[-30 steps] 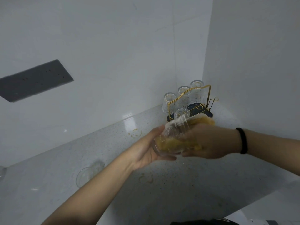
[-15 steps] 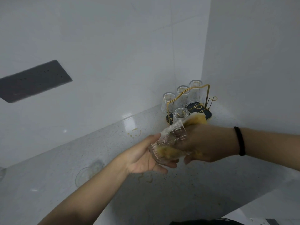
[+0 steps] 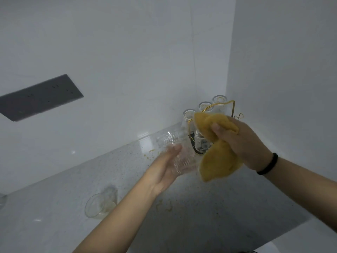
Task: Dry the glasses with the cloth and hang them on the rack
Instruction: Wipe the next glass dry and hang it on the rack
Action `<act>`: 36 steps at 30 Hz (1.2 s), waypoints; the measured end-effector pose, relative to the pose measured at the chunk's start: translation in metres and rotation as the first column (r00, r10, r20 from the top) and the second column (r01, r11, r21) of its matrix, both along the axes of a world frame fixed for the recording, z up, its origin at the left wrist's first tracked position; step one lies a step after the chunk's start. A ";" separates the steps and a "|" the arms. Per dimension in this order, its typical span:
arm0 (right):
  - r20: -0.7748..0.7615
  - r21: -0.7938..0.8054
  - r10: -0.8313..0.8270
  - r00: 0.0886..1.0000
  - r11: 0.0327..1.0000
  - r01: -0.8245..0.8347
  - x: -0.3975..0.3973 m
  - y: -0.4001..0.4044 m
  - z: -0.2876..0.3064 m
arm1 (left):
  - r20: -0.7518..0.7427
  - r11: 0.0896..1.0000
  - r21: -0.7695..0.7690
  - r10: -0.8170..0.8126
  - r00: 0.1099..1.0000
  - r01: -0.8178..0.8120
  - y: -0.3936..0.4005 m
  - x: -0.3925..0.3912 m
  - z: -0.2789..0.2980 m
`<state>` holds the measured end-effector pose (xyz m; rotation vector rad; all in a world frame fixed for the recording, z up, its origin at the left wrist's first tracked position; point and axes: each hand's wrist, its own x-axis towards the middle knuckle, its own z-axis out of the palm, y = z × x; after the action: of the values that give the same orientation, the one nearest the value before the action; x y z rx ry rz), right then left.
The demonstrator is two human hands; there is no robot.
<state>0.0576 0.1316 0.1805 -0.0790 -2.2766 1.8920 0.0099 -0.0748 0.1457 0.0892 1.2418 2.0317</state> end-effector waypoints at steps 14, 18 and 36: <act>0.290 -0.901 0.092 0.952 0.362 0.240 0.007 -0.085 -0.018 | -0.102 0.840 0.072 0.543 0.834 -0.538 0.044 -0.001 -0.012; 0.277 -0.906 0.058 0.959 0.347 0.241 0.015 -0.095 -0.016 | 0.023 0.834 0.086 0.545 0.838 -0.545 0.042 -0.004 -0.013; 0.157 -0.760 -0.041 0.987 0.633 0.147 -0.006 -0.070 -0.014 | -0.073 0.915 0.060 0.403 0.912 -0.399 0.042 0.011 -0.006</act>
<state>0.0515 0.0611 0.1669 -0.4312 -1.2871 2.7097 0.0205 -0.0325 0.1394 -0.0678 1.3540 2.4304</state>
